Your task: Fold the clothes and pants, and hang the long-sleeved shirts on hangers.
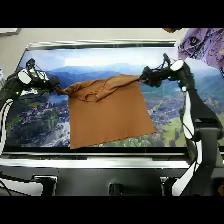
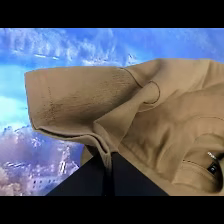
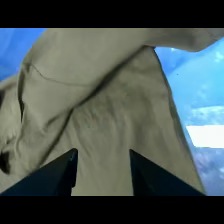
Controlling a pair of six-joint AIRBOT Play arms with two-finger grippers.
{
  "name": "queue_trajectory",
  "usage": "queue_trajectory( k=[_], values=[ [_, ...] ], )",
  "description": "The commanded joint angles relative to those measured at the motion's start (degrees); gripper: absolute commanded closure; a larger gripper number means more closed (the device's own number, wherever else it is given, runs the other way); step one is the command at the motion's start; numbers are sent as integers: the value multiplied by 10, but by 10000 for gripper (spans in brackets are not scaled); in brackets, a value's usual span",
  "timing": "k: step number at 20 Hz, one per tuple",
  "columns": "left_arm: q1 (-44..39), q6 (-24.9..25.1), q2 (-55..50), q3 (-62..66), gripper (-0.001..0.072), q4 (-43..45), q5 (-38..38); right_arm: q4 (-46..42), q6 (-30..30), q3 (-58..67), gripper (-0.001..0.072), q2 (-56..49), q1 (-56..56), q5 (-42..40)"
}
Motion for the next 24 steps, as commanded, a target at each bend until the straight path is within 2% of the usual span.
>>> queue_trajectory(
  k=[1,2,3,4,5,6,12,16,21,22,23,24],
  values=[
    [7,0,6,1,691,-3,-11,-36,-108,0,314,52,-47,122],
    [10,0,11,1,691,-3,-17,-83,-137,0,312,69,-64,173],
    [12,0,14,1,691,-3,-25,-120,-147,-6,279,81,-82,218],
    [14,0,16,1,691,-3,-35,-78,-132,-37,249,99,-115,224],
    [14,0,16,1,691,-3,-44,-51,-145,-74,181,113,-138,244],
    [14,0,16,1,691,-3,-54,-41,-148,-124,181,130,-158,259],
    [14,0,16,1,691,-3,-78,-24,-215,-446,181,221,-182,196],
    [14,0,16,1,691,-3,-83,-4,-236,-534,181,226,-173,164],
    [14,0,16,1,691,-3,-83,2,-246,-569,183,226,-129,118],
    [14,0,16,1,690,-3,-83,2,-246,-573,210,226,-115,105],
    [14,0,16,1,690,-3,-83,2,-246,-575,348,226,-102,93],
    [14,0,16,1,691,-3,-83,4,-246,-573,562,226,-95,85]
  ],
)
